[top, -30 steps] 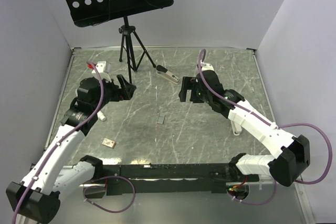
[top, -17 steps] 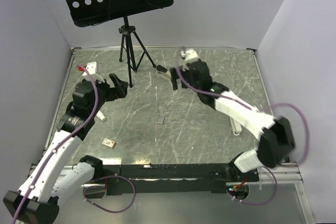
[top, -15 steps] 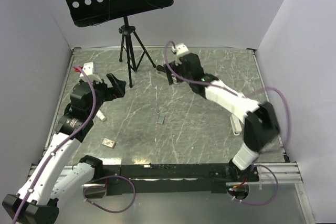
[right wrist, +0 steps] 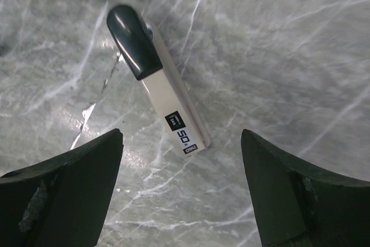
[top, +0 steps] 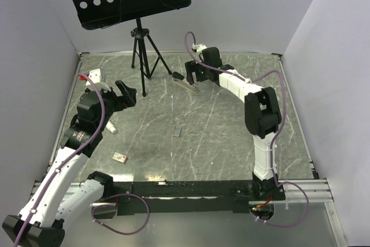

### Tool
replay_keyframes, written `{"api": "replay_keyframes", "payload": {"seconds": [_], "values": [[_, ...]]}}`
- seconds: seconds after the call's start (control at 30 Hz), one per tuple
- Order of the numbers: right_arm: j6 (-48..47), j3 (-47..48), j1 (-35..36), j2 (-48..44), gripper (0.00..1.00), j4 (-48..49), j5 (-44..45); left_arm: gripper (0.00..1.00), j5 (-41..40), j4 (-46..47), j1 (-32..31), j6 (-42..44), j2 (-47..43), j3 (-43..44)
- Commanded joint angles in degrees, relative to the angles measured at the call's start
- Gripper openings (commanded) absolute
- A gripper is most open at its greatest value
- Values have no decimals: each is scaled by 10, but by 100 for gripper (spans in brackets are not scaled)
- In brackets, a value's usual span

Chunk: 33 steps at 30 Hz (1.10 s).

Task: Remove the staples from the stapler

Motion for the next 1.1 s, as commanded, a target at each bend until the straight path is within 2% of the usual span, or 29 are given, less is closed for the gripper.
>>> {"api": "replay_keyframes", "payload": {"seconds": [0.0,0.13,0.43,0.53,0.6,0.9,1.07], "values": [[33,48,-1,30,88,-34,-41,97,-4,6,-2,-9,-3,3],[60,51,0,47,88,-32,-26,97,-2,4,-2,-9,3,5],[46,112,18,99,85,-81,-11,97,-1,3,-2,-9,4,5],[35,115,25,105,83,-85,35,97,-10,2,-2,-10,-3,4],[32,122,27,110,80,-92,59,97,-9,4,-2,-9,-5,3],[28,172,31,141,67,-124,67,99,14,11,-2,-2,-3,2],[31,174,34,142,55,-126,78,99,-2,17,-2,2,-22,-6]]}}
